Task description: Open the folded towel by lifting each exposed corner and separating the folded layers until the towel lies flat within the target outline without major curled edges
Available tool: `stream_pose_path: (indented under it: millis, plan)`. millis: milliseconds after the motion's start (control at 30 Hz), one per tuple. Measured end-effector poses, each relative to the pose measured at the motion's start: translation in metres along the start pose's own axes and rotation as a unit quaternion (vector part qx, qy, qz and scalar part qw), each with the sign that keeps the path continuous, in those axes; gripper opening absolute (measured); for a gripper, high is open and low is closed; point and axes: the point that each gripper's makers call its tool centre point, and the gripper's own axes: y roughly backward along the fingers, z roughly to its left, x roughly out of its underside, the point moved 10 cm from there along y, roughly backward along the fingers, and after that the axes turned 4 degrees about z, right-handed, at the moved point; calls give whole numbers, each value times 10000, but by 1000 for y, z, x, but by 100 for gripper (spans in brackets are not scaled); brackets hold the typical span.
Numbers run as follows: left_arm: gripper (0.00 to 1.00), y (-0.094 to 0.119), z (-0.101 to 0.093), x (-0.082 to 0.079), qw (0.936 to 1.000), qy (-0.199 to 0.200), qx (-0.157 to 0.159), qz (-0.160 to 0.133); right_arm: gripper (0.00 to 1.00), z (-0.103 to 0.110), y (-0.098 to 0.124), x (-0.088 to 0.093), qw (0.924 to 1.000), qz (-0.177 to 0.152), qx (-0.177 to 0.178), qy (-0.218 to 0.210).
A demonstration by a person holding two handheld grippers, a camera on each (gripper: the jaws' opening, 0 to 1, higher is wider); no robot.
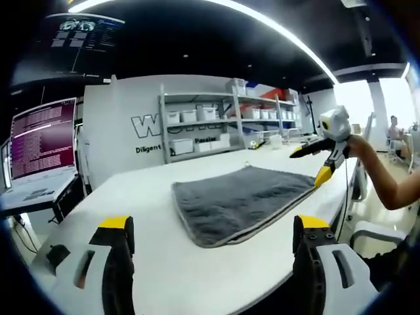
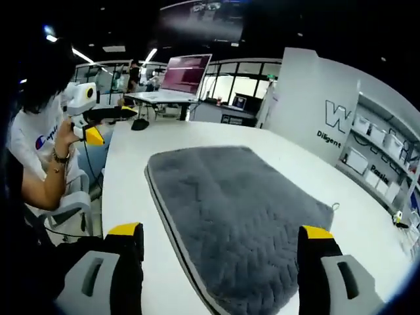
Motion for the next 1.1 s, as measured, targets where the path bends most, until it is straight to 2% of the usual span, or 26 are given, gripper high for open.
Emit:
stream_pose_path:
  millis: [67,200,433,500,533,633,733,833,900,1000,1100]
  plan:
    - [99,1,-3,0,9999,-18,108,9,96,9,-9,-14,9998,-71,-107,136]
    - [99,3,-5,-1,9999,-64,123,7,89,26,-29,-38,9989,-139,-353,270]
    - [99,6,-4,-3,9998,-56,204,-29,78,55,-67,-72,9953,-187,-726,616]
    - [99,7,-5,-4,9997,-95,203,-28,76,65,-78,-79,9906,-250,-801,1084]
    - [99,8,-5,-4,9997,-118,236,-12,76,70,-84,-83,9857,-269,-842,1433]
    - [99,9,-6,-3,9994,-143,329,24,70,89,-99,-88,9789,-172,-987,1782]
    - [99,10,-5,-3,9995,-120,307,-2,62,104,-115,-93,9766,-178,-1314,1695]
    - [99,11,-2,-3,9996,-70,288,-44,53,115,-129,-95,9727,-42,-1388,1858]
    - [99,11,-1,-3,9996,-59,279,-22,51,120,-136,-95,9711,61,-1445,1896]
    - [99,11,0,-2,9995,-87,299,6,46,119,-148,-96,9730,166,-1542,1709]
    - [99,14,0,-3,9995,-62,319,-41,36,115,-159,-97,9740,102,-1625,1572]
